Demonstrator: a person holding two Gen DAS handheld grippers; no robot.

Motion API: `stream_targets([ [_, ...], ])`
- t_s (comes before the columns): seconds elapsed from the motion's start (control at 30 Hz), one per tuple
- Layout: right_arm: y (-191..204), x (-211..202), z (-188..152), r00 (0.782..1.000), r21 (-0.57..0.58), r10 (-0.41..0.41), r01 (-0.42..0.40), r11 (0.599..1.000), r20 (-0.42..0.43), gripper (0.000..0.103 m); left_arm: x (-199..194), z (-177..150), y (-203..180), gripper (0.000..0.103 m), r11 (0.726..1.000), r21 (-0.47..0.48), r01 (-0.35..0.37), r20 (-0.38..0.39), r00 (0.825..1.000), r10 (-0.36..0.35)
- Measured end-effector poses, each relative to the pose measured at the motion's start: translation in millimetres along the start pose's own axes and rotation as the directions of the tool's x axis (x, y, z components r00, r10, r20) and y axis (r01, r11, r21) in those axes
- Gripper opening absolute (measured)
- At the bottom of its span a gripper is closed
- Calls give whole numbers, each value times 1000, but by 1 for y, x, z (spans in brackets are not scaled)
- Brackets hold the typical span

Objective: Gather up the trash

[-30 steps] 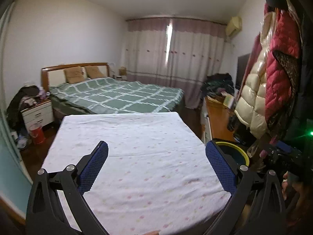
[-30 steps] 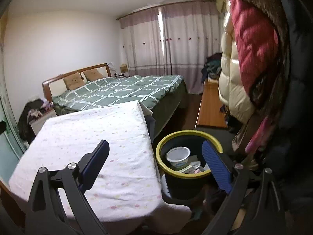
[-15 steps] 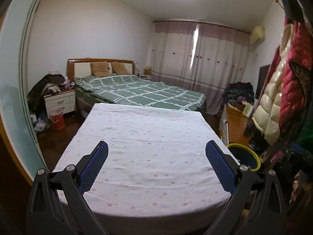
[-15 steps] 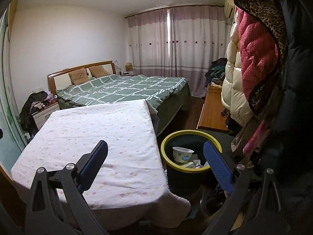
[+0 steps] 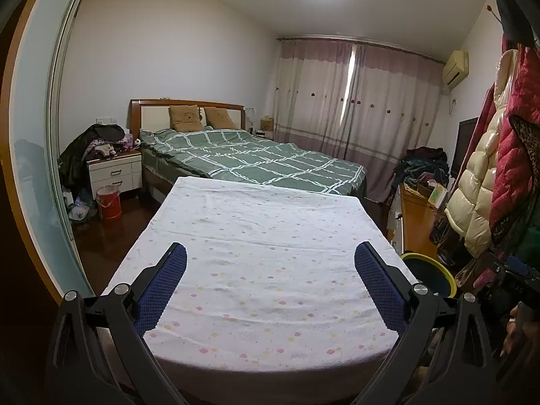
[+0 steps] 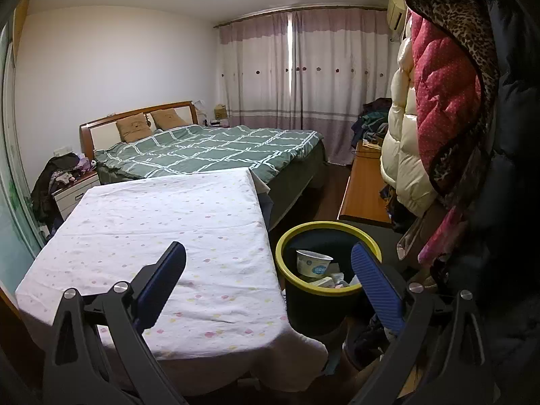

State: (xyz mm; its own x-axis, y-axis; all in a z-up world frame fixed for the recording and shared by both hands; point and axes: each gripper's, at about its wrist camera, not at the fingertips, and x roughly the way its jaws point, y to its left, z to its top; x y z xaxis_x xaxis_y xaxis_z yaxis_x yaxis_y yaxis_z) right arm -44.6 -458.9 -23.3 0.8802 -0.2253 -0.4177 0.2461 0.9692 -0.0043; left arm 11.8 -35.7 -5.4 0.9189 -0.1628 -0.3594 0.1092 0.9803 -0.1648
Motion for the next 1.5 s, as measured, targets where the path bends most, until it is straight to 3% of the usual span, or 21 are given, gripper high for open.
stream_targets([
  [0.3, -1, -5, 3, 1000, -4, -6, 6, 1000, 15, 94, -5, 0, 4, 98, 999, -2, -32, 3, 999, 32],
  [1.5, -9, -7, 4, 1000, 13, -17, 17, 1000, 19, 95, -24, 10, 10, 98, 999, 18, -50, 11, 999, 50],
])
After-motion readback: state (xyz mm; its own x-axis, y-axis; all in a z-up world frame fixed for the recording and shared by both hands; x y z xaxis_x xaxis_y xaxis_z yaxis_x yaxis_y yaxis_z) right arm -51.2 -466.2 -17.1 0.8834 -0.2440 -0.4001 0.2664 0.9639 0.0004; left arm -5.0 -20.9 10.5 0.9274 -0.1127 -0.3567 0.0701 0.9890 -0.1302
